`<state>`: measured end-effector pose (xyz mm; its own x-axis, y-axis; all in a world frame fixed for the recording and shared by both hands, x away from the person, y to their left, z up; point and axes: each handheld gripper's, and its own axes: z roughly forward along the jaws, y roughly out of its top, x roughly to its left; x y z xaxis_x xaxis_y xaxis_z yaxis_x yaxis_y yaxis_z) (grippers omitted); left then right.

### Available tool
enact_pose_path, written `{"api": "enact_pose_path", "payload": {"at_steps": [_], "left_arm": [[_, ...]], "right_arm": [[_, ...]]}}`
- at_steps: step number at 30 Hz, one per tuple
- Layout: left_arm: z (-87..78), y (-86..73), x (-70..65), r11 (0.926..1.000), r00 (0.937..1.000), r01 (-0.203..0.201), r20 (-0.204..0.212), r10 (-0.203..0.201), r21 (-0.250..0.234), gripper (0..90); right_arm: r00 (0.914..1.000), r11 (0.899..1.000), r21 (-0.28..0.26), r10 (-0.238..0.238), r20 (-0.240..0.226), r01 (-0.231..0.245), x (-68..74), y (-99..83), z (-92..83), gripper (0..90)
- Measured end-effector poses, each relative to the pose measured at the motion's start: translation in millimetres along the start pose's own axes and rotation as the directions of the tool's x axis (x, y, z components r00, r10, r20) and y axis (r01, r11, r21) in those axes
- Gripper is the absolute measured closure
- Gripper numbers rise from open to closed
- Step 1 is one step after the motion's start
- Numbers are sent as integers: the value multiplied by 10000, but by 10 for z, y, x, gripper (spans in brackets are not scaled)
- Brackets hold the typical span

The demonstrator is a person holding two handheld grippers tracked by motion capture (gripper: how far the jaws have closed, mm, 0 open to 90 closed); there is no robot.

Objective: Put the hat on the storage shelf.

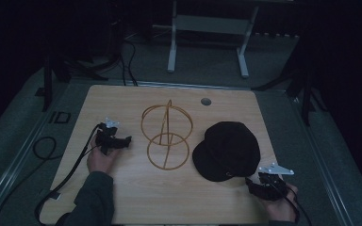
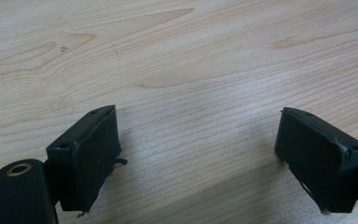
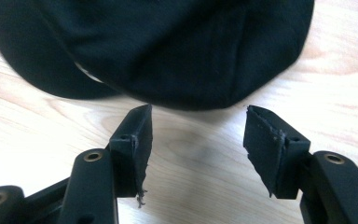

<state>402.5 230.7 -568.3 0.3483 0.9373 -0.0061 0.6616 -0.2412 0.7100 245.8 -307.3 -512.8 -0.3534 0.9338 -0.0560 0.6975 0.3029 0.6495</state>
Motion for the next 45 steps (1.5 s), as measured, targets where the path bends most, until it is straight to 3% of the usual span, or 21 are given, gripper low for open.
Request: {"api": "enact_pose_path", "payload": {"at_steps": [7, 20, 34, 45], "left_arm": [[-1, 0, 2, 10000, 10000, -24, 1, 24, 18, 133], [2, -2, 1, 10000, 10000, -15, 6, 15, -25, 133], [3, -2, 1, 10000, 10000, -19, 6, 19, -25, 133], [3, 0, 0, 10000, 10000, -13, 10, 13, -27, 133]], "right_arm": [[9986, 9983, -235, -527, -107, 524, 124, 136, -53, 416], [9933, 9927, -542, -1097, -371, 1076, 328, 344, -38, 423], [9833, 9842, -674, -1682, -697, 1635, 507, 592, 70, 421], [9709, 9743, -554, -2225, -886, 2183, 685, 850, 252, 416]]}}
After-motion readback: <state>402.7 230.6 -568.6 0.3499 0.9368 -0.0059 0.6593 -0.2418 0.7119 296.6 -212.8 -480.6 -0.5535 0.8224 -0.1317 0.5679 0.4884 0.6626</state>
